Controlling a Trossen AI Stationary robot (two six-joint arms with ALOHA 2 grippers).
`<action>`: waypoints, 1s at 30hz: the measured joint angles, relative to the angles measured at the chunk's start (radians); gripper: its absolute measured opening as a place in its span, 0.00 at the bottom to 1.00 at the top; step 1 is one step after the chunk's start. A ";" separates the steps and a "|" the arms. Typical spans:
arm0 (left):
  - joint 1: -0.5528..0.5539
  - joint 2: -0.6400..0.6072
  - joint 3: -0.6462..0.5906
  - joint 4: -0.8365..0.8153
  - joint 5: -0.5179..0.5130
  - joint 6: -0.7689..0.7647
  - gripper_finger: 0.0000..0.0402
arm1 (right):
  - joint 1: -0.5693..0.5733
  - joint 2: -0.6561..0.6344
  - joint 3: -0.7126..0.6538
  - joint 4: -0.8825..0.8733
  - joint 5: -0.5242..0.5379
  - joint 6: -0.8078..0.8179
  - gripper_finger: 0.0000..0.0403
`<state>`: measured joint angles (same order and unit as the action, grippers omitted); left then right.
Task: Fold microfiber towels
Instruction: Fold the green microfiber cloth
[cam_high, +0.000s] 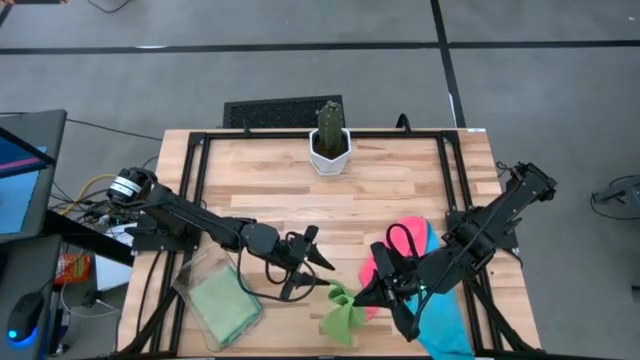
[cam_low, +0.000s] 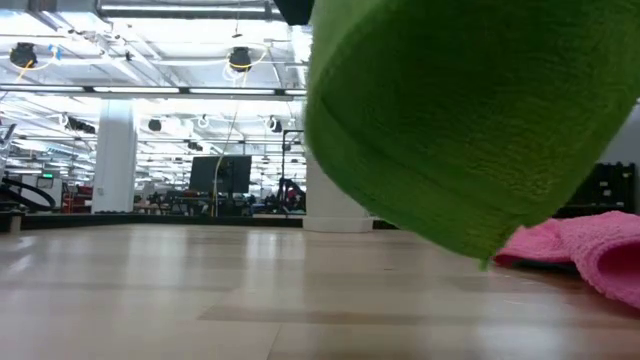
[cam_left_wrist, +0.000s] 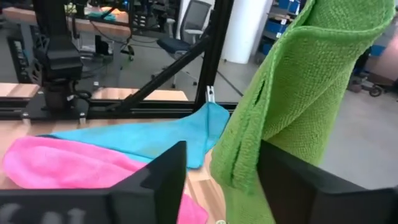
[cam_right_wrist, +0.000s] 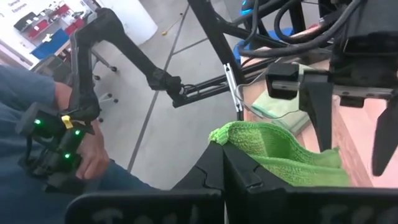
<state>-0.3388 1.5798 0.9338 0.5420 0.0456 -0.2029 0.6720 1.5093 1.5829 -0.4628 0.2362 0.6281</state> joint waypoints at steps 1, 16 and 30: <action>0.000 0.006 0.000 0.001 0.000 -0.002 0.37 | 0.000 0.000 0.000 0.000 0.000 0.000 0.04; 0.000 -0.076 0.000 -0.110 -0.053 -0.106 0.01 | -0.007 0.000 0.000 -0.010 0.021 -0.008 0.05; -0.001 -0.664 0.001 -0.801 -0.459 -0.142 0.00 | -0.141 0.034 0.000 -0.141 0.122 -0.029 0.08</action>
<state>-0.3401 0.9159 0.9348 -0.2590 -0.4138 -0.3450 0.5310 1.5429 1.5825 -0.6039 0.3585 0.5989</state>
